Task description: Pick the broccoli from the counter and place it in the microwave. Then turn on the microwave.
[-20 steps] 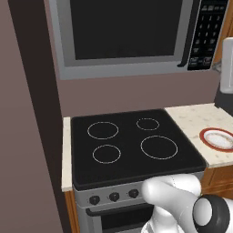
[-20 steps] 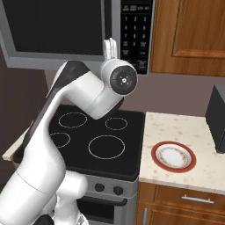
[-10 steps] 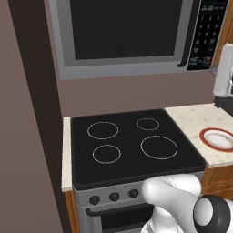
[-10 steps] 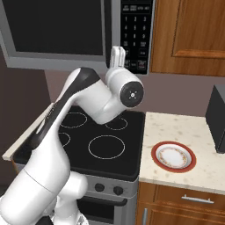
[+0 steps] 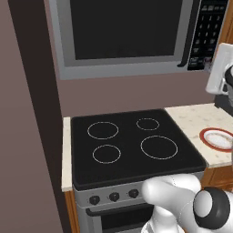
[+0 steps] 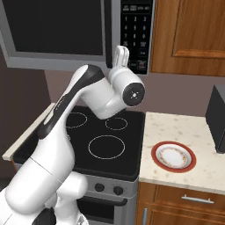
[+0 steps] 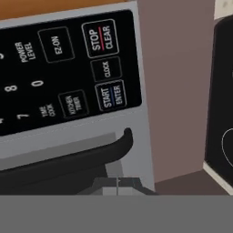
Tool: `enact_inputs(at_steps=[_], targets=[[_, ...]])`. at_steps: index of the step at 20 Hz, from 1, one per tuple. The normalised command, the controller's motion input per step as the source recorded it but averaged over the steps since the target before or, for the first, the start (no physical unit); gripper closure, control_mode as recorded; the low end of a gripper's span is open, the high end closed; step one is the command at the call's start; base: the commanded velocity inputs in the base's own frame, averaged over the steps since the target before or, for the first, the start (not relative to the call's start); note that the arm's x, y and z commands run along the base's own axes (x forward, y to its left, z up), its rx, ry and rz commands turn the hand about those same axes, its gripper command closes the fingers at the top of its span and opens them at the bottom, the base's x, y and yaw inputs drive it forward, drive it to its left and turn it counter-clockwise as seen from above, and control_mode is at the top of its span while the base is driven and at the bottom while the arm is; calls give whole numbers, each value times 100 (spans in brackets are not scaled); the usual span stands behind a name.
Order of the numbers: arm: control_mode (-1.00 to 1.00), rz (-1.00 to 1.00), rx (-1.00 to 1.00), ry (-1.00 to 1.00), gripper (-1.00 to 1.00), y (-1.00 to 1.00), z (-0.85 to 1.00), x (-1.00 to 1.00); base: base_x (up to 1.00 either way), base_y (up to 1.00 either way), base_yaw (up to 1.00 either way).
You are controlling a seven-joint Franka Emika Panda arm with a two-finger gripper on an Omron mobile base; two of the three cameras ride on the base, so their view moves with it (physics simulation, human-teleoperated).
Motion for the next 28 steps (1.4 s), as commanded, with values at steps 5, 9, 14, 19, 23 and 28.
enact_inputs(at_steps=[5,9,14,19,23,28], targets=[[-100,0,6,0,100,-12,0,32,0,0,0],[-100,0,5,0,100,-4,0,31,0,0,0],[-100,0,4,0,100,0,0,32,0,0,0],[-100,0,3,0,100,0,-3,29,0,0,0],[-100,0,3,0,100,0,-8,22,0,0,0],[-100,0,3,0,100,-1,-15,17,0,0,0]])
